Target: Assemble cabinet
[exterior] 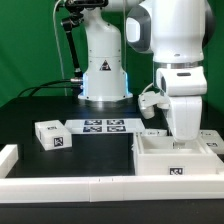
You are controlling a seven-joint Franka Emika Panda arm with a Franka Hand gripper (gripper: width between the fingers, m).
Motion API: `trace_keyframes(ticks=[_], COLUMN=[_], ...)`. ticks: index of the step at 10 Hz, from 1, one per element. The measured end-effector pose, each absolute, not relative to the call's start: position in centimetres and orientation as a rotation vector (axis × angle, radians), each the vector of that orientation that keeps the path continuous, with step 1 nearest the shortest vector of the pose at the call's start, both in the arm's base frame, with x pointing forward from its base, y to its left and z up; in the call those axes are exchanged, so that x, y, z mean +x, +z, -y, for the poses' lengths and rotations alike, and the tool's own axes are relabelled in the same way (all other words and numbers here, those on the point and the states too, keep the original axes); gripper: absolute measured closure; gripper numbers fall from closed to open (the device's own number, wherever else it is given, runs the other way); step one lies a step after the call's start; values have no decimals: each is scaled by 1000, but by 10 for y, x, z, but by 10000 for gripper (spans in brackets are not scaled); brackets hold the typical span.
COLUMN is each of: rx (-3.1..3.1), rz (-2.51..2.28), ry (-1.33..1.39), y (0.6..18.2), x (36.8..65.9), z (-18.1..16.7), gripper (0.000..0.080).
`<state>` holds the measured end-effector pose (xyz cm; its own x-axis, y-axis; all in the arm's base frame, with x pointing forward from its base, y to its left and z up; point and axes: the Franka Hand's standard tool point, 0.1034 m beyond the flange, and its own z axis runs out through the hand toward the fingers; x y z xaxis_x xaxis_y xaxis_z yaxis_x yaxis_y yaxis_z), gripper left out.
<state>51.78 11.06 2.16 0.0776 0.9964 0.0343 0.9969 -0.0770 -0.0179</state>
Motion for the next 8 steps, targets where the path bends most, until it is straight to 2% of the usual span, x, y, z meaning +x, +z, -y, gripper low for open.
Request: trace_keyframes(ticks=[1,2,6,8], rx=[-2287,-2296,-2368,-2419], rz=[2105,2102,2065,1995], ry=[-23,-22,-87,-143], y=[25,32,67,65], x=[517,512,494,464], z=[-107,-105,-123,-143], gripper=[190,43,1,3])
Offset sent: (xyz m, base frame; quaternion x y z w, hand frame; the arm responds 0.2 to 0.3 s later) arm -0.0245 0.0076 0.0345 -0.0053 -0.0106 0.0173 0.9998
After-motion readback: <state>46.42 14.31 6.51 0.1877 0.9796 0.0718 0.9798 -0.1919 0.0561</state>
